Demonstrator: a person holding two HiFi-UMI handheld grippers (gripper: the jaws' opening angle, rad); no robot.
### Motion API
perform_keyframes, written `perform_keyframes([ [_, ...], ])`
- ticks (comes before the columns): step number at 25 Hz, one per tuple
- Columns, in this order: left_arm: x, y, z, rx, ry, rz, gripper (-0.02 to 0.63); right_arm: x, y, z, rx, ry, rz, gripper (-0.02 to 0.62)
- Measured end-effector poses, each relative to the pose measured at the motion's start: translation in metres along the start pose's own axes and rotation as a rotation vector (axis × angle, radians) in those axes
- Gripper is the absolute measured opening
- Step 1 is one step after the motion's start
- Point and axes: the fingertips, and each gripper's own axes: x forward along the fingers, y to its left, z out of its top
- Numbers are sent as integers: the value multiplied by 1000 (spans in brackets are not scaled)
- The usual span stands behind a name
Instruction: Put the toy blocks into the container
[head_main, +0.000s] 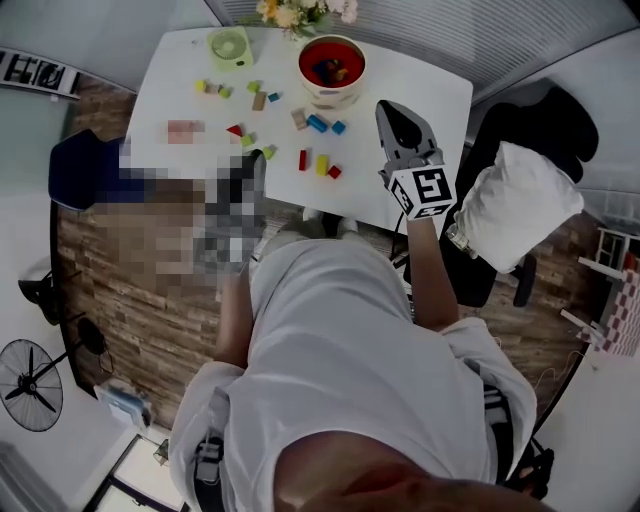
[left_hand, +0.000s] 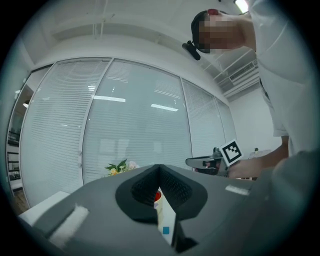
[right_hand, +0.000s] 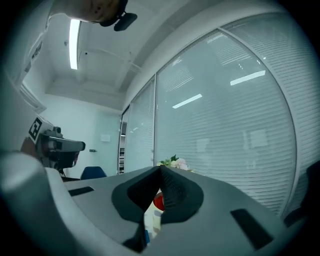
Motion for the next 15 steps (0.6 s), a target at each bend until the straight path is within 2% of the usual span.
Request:
perform_keyframes([
  [5, 6, -27, 11, 38, -12, -45, -2, -55, 26, 17, -13, -46, 8, 0],
  [12, -26, -56, 17, 105, 18, -65, -2, -79, 43, 15, 5, -80, 20, 0],
  [15, -45, -57, 22, 67, -6, -76, -2, -92, 65, 30, 2, -109, 10, 0],
])
